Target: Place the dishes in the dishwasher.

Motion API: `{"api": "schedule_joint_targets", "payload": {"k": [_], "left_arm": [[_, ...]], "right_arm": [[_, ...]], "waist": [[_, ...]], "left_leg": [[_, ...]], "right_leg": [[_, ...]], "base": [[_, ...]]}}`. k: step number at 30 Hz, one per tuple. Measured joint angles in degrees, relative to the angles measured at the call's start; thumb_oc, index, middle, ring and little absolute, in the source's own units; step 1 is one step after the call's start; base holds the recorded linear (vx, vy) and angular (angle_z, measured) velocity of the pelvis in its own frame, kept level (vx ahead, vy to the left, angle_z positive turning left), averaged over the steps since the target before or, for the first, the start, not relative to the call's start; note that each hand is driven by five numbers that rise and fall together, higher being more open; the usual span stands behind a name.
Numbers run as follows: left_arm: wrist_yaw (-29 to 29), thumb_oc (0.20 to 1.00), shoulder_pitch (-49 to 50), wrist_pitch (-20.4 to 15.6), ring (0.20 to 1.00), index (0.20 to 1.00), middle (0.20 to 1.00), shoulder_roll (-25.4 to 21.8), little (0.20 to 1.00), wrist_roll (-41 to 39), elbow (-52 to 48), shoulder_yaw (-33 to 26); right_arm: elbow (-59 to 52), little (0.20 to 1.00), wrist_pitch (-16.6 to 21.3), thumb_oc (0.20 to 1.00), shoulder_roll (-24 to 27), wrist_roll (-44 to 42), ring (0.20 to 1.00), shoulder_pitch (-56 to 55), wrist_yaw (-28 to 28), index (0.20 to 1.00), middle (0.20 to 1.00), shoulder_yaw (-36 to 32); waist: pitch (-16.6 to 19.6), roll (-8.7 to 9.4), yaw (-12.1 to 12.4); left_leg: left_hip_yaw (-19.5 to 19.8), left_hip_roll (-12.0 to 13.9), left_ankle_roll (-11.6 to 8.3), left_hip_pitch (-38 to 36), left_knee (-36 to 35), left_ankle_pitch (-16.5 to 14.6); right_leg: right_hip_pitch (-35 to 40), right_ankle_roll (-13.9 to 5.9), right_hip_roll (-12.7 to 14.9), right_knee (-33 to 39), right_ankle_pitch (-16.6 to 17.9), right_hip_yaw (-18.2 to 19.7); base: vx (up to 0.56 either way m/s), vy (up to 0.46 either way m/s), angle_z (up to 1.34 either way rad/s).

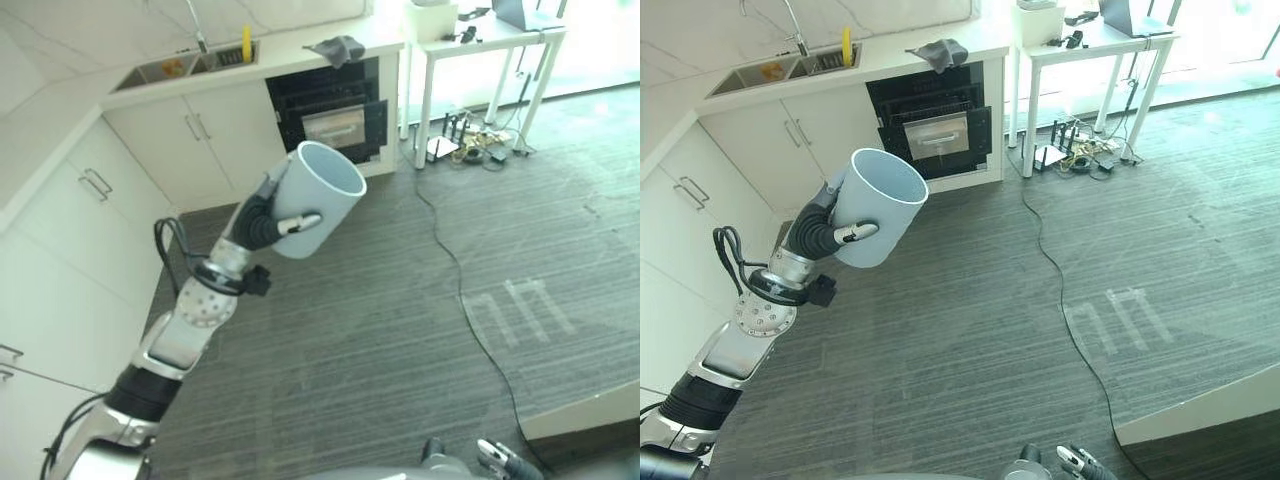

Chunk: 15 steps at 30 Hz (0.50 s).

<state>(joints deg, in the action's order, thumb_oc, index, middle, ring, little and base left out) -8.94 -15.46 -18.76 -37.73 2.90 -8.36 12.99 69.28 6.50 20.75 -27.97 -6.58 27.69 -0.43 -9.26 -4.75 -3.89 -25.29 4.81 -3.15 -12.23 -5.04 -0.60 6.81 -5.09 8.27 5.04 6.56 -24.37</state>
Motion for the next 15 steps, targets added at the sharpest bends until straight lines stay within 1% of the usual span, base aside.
{"api": "schedule_joint_targets", "payload": {"k": [1,2,6,9,10,11,12,13,15], "left_arm": [[-0.18,0.200,0.41,0.21,0.200,0.200,0.200,0.00,0.200,0.07,-0.13,-0.41],[-0.36,0.200,0.72,0.50,0.200,0.200,0.200,0.00,0.200,0.07,-0.16,-0.90],[-0.44,0.200,2.55,1.02,0.200,0.200,0.200,0.00,0.200,0.11,-0.24,-2.30],[-0.41,0.200,4.22,0.97,0.200,0.200,0.200,0.00,0.200,0.10,-0.69,-3.62],[-0.26,0.200,4.36,0.61,0.200,0.200,0.200,0.00,0.200,0.10,-0.69,-4.13],[-0.98,0.200,4.03,0.52,0.200,0.200,0.200,-0.19,0.200,0.05,-0.53,-3.02],[-2.03,0.200,3.22,0.34,0.200,0.200,0.200,-0.28,0.200,0.05,-0.46,-0.53],[-2.17,0.200,2.00,0.14,0.200,0.200,0.200,-0.26,0.200,0.07,-0.33,2.41],[-2.14,0.200,1.70,0.10,0.200,0.200,0.200,0.13,0.200,0.09,-0.05,2.98]], "right_arm": [[-0.03,1.000,0.03,1.000,0.04,0.01,1.000,-0.18,0.01,1.000,1.000,0.00],[-0.14,1.000,0.08,1.000,0.00,0.01,1.000,0.44,0.03,1.000,1.000,0.06],[-1.87,1.000,0.20,1.000,-0.11,-0.02,1.000,1.05,0.33,1.000,1.000,2.20],[-2.35,1.000,0.10,1.000,-0.24,-0.04,1.000,1.49,1.87,1.000,1.000,2.26],[-2.26,1.000,-1.05,1.000,-1.17,-0.03,1.000,0.98,1.89,1.000,1.000,2.28],[-1.64,1.000,-1.36,1.000,-1.40,-1.38,1.000,0.44,0.69,1.000,1.000,1.56],[-0.26,1.000,-1.82,1.000,-1.75,-4.10,1.000,0.86,-1.26,1.000,1.000,0.28],[0.44,1.000,-2.23,1.000,-2.05,-4.66,1.000,0.99,-1.90,1.000,1.000,-0.09],[1.44,1.000,-3.46,1.000,-2.29,-4.05,1.000,0.49,-2.40,1.000,1.000,0.44]], "waist": [[0.01,0.06,0.32],[0.00,0.06,1.18],[-0.01,0.20,1.80],[0.06,0.37,3.23],[1.62,1.98,3.11],[1.86,1.90,2.25],[2.22,1.64,1.16],[2.24,0.83,0.33],[2.22,0.19,-0.76]], "left_leg": [[-0.01,0.01,0.00,-0.04,0.00,0.00],[0.12,0.02,0.00,0.03,0.00,0.00],[1.43,-0.01,0.12,0.01,0.00,0.09],[1.66,0.05,0.14,-0.01,-0.01,0.10],[2.32,0.04,0.17,-0.68,-0.01,0.14],[2.79,-0.13,0.20,-0.28,0.01,0.16],[3.50,-0.42,0.55,0.92,-0.01,0.40],[3.36,-0.56,0.84,1.63,0.02,0.67],[3.30,-0.20,0.83,2.14,0.08,0.83]], "right_leg": [[0.01,-0.05,0.01,0.00,-0.04,0.01],[0.04,-0.06,0.06,0.00,-0.05,-0.11],[0.89,-0.29,0.19,0.01,-0.24,-1.42],[1.02,-0.36,0.20,0.01,-0.31,-1.58],[2.01,-0.55,0.25,0.01,-0.47,-1.64],[1.75,-0.62,0.18,-0.04,-0.69,-0.53],[0.85,-1.18,0.31,-0.31,-1.39,2.62],[-0.12,-0.92,0.31,-0.27,-1.15,3.42],[-0.34,-0.91,0.17,-0.09,-1.15,3.31]], "base": [[-0.02,0.008,0.16],[0.00,0.000,0.00],[-0.01,0.006,0.15],[0.01,-0.003,0.07],[0.03,-0.001,0.10],[0.03,0.000,0.22],[-0.03,-0.067,0.16],[-0.04,-0.108,0.13],[0.07,-0.127,-0.02]]}}
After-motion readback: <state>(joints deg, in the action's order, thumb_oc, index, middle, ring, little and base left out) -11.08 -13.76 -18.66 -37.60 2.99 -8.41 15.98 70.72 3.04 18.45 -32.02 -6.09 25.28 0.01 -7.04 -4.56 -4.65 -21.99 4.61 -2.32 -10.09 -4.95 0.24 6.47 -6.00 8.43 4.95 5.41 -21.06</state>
